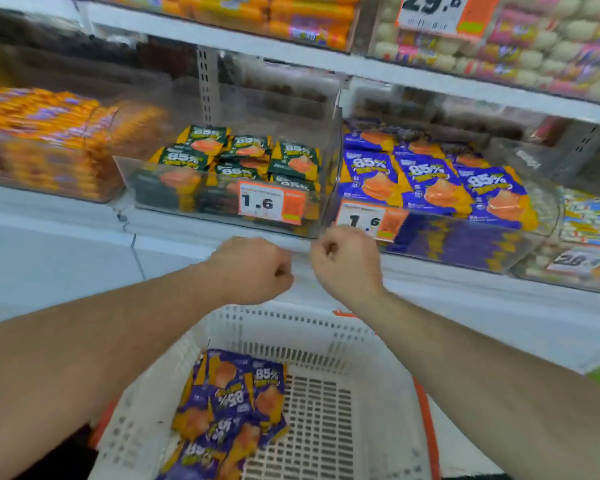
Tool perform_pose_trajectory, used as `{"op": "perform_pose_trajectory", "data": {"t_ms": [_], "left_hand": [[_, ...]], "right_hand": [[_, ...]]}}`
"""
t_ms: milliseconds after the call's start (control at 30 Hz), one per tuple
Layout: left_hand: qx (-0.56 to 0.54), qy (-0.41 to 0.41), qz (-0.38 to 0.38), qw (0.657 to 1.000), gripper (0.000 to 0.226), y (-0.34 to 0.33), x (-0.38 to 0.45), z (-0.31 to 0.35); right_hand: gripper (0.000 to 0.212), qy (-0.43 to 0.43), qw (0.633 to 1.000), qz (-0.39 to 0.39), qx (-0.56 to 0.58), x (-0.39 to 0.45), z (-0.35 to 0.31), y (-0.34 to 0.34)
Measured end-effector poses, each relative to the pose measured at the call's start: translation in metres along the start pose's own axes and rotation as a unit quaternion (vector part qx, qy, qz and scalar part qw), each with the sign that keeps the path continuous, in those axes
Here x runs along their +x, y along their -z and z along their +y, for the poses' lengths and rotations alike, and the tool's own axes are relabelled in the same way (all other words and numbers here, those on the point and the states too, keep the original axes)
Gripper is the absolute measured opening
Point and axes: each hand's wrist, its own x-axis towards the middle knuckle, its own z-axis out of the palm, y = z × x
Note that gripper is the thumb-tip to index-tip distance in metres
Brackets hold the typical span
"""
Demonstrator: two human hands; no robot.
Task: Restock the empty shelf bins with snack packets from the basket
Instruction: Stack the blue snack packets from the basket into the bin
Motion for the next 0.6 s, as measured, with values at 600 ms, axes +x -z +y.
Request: {"op": "perform_pose_trajectory", "data": {"t_ms": [600], "left_hand": [[-0.034,0.038,-0.288,0.956,0.031,-0.087,-0.014,-0.043]], "right_hand": [[0.030,-0.550,0.703,-0.448,0.049,-0.177,0.095,-0.195]]}}
